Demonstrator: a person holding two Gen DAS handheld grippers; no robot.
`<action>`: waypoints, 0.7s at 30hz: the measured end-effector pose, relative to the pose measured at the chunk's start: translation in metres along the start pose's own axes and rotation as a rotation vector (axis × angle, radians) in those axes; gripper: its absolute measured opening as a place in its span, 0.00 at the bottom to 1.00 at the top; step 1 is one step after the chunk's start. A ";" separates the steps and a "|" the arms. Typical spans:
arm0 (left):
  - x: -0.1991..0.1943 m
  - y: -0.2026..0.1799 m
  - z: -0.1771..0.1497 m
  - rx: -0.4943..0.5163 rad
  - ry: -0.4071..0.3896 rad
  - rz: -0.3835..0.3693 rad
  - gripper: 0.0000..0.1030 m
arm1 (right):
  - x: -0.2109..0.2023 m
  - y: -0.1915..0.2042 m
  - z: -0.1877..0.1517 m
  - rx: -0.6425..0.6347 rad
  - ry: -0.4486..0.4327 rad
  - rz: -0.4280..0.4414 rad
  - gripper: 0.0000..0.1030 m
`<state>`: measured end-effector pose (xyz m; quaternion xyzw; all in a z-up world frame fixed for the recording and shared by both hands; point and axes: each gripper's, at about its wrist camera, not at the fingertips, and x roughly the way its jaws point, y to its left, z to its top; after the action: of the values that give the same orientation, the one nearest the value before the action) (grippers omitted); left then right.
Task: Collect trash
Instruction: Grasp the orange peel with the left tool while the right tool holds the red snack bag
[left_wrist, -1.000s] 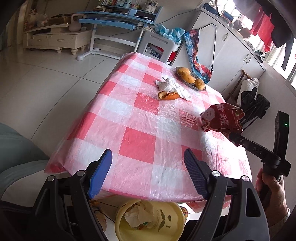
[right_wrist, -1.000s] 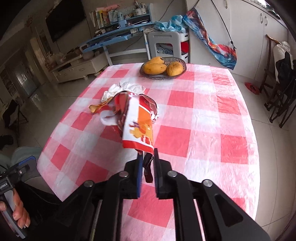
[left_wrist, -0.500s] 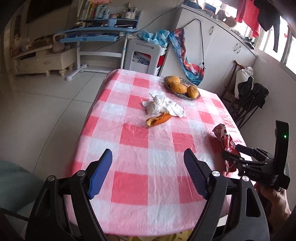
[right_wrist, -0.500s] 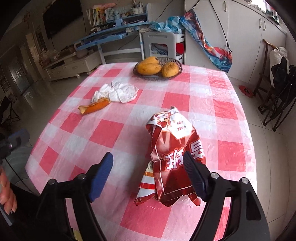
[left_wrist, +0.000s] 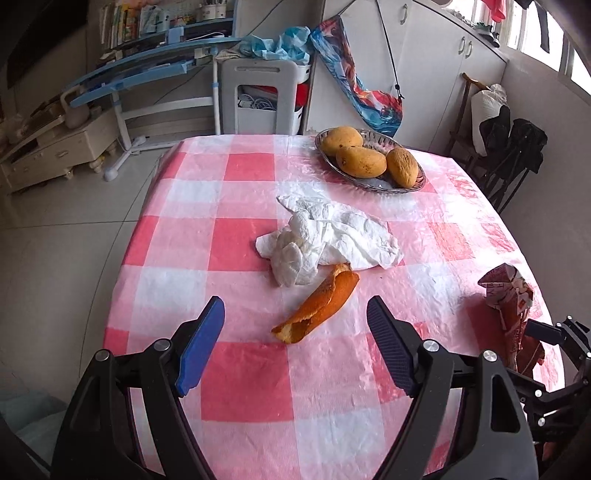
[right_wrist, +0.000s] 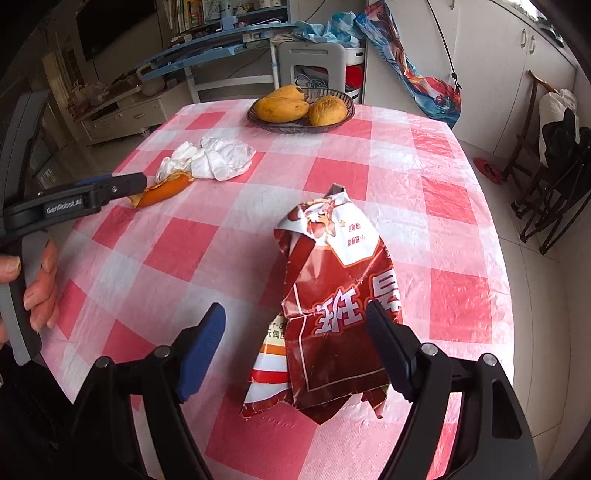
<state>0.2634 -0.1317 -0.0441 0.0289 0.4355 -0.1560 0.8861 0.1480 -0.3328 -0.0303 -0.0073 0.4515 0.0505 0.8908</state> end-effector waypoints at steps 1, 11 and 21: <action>0.006 -0.003 0.002 0.011 0.005 0.007 0.74 | 0.001 0.002 0.000 -0.016 0.003 -0.009 0.73; 0.024 -0.006 -0.001 0.033 0.094 -0.042 0.18 | 0.006 0.002 0.006 -0.039 0.004 0.014 0.30; -0.037 0.003 -0.032 -0.050 0.051 -0.112 0.18 | -0.012 0.016 0.003 -0.041 -0.059 0.087 0.08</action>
<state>0.2192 -0.1132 -0.0351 -0.0138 0.4628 -0.1934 0.8650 0.1416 -0.3176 -0.0183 -0.0043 0.4240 0.0987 0.9003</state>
